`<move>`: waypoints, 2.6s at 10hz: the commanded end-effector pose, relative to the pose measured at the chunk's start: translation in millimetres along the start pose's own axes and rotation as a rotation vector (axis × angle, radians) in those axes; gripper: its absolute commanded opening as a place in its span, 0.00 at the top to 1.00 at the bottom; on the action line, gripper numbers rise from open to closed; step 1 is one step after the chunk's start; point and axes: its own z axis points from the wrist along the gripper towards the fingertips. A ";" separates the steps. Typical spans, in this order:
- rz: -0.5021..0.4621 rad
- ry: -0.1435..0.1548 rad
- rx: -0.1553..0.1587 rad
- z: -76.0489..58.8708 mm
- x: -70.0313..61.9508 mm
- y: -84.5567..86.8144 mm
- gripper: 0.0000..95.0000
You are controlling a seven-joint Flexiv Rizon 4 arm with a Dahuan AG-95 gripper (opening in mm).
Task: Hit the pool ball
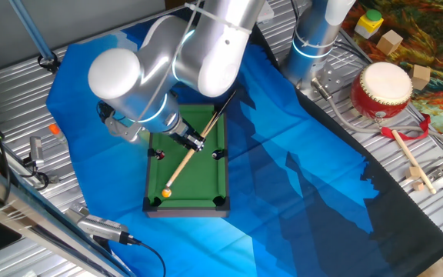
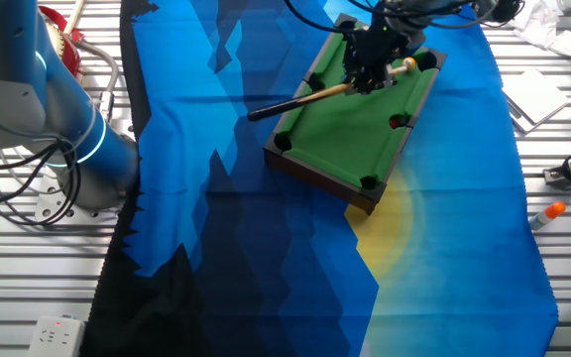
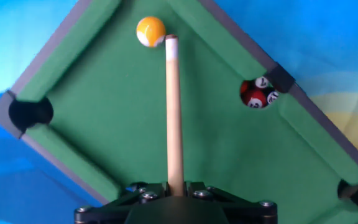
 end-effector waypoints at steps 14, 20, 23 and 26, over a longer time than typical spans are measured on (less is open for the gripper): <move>0.148 -0.034 -0.039 -49.5 -81.4 -21.9 1.00; 0.175 -0.045 -0.028 -53.5 -78.0 -19.1 1.00; 0.198 -0.055 -0.019 -60.3 -76.5 -13.1 0.60; 0.164 -0.068 -0.003 -61.9 -78.2 -13.2 0.60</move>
